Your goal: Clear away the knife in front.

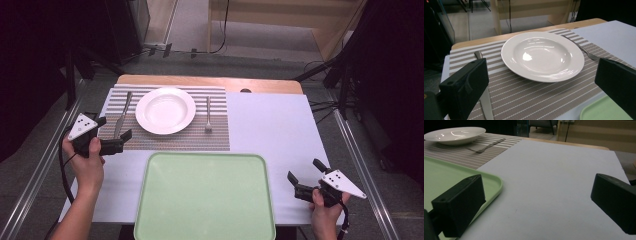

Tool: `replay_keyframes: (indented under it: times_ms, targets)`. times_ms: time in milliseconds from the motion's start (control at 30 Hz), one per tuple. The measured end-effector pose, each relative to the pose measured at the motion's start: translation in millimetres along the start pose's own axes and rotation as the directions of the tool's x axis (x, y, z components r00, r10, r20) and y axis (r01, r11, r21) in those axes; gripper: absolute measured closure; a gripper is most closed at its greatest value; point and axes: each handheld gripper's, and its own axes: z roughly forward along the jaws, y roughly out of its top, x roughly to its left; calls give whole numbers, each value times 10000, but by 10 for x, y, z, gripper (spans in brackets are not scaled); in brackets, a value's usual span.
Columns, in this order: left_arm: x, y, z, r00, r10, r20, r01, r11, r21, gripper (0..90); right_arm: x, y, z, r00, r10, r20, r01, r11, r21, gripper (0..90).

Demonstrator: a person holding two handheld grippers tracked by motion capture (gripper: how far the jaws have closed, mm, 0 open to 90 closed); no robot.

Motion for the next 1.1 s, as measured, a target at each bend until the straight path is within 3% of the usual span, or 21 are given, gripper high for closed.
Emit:
replay_keyframes:
  times_ms: [600,1100]
  targets:
    - [178,219,246,9998,-207,-69,208,9996,171,0,1,1,13,10000,-75,-42,75,10000,35,0]
    - [436,340,549,9981,-505,-352,535,9944,909,0,3,-1,20,10000,-75,-37,76,10000,46,0]
